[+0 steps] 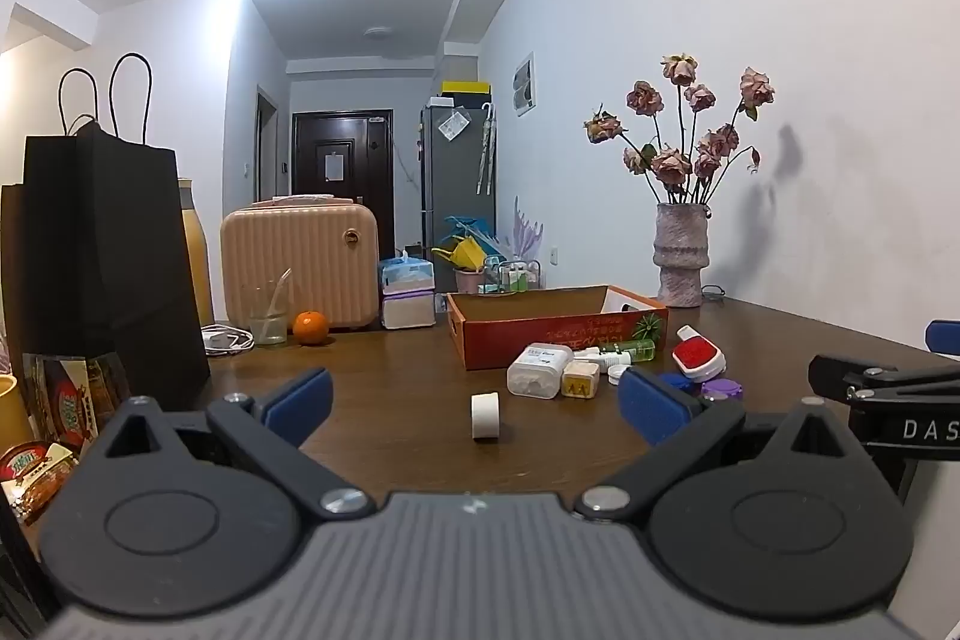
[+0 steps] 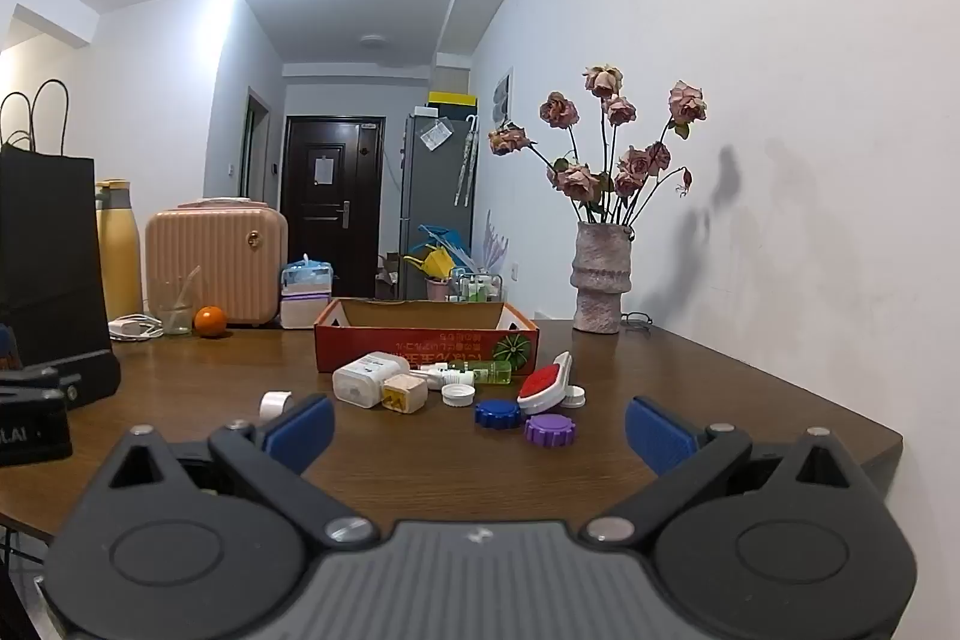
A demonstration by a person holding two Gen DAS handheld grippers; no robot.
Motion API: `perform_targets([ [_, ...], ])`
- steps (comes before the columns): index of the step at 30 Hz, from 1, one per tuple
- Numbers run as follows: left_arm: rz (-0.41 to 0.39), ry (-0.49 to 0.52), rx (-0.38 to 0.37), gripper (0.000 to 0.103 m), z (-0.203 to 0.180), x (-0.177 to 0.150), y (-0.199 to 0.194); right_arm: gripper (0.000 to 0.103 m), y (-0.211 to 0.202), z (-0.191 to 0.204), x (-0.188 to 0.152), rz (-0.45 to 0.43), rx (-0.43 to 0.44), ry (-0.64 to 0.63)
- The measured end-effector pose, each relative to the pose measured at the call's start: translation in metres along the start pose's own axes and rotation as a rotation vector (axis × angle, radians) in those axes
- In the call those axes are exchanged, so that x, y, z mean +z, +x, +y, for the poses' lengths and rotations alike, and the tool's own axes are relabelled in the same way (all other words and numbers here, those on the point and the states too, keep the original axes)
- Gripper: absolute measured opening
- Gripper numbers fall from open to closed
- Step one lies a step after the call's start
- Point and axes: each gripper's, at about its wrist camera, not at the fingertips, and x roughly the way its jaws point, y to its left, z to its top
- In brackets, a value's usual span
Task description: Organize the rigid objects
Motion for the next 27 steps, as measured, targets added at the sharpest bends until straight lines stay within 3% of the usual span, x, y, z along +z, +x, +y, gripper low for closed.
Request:
perform_targets([
  [17, -0.052, 0.017, -0.050, 0.103, 0.003, 0.001, -0.012, 0.103, 0.000, 0.000, 0.000, -0.002, -0.004, -0.001],
  [27, -0.047, 0.015, -0.042, 0.103, 0.001, 0.000, -0.009, 0.103, 0.000, 0.001, -0.002, 0.001, -0.006, -0.003],
])
